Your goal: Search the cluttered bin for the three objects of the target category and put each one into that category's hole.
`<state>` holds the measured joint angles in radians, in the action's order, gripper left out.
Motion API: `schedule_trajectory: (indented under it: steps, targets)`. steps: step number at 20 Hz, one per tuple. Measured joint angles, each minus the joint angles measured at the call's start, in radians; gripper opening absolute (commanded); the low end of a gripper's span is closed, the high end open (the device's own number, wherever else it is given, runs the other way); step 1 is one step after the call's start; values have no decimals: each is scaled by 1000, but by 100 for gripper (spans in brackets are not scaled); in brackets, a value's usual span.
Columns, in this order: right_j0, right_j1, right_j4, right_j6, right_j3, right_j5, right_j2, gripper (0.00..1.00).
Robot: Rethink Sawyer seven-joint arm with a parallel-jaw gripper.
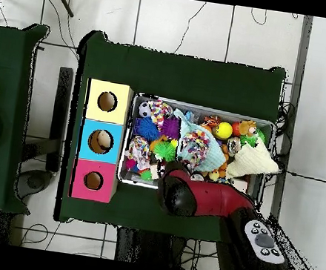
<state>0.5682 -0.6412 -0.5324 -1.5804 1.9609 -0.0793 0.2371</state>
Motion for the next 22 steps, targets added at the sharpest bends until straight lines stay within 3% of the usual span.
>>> schedule_trajectory:
  steps: [7, 14, 22]
  targets:
    - [-4, 5, 0, 0, 0, 0, -13, 100]
    - [-33, 61, 0, 0, -2, 6, -48, 100]
    - [-58, 104, 1, 0, -21, 128, -72, 100]
